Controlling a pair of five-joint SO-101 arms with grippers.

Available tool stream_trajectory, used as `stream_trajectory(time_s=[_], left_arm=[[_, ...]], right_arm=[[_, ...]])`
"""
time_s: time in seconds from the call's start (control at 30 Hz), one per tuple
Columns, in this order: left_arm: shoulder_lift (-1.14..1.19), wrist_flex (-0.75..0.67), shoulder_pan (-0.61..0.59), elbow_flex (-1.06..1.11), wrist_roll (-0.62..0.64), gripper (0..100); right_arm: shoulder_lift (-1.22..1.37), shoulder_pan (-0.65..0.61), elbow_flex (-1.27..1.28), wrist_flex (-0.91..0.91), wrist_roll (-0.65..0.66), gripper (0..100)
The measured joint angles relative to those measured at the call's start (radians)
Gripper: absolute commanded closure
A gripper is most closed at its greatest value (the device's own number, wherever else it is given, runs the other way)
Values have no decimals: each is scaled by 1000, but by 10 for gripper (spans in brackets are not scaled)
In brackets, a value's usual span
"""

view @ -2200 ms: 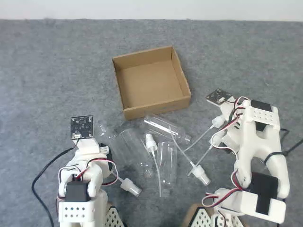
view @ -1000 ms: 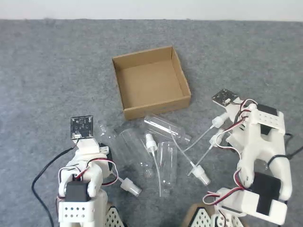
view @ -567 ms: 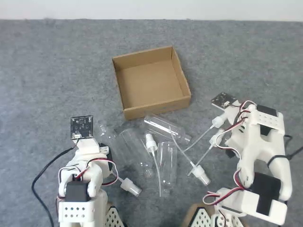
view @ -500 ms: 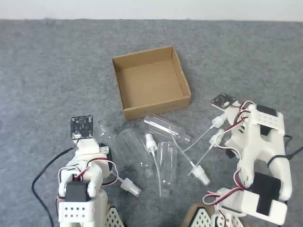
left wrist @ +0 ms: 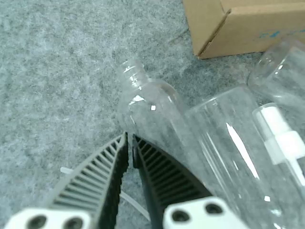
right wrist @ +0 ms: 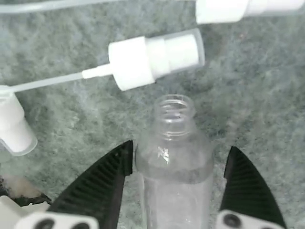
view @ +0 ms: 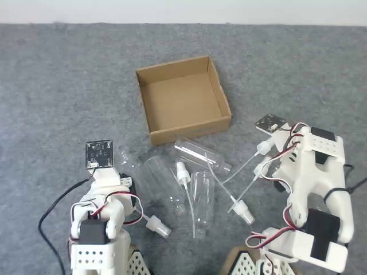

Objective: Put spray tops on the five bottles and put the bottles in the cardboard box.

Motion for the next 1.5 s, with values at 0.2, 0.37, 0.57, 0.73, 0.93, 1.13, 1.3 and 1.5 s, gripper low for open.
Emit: stream_trajectory(time_s=[0.2, 0.37, 0.57, 0.73, 0.93, 1.13, 1.3, 1.5], left_arm=[[0, 0, 0, 0, 0, 988], [0, 0, 0, 0, 0, 988], [0, 0, 0, 0, 0, 988], [0, 0, 0, 0, 0, 988], [0, 0, 0, 0, 0, 988], [0, 0, 0, 0, 0, 988], [0, 0, 0, 0, 0, 988], [0, 0, 0, 0, 0, 988]], right_arm=[[0, -2, 43, 0, 0, 748], [0, 0, 43, 0, 0, 888], [0, 0, 43, 20, 0, 934], [0, 0, -25, 173, -2, 934], [0, 0, -213, 388, -101, 934], [0, 0, -321, 514, -126, 934], [-84, 0, -322, 517, -126, 934], [-370, -2, -233, 517, -130, 933]])
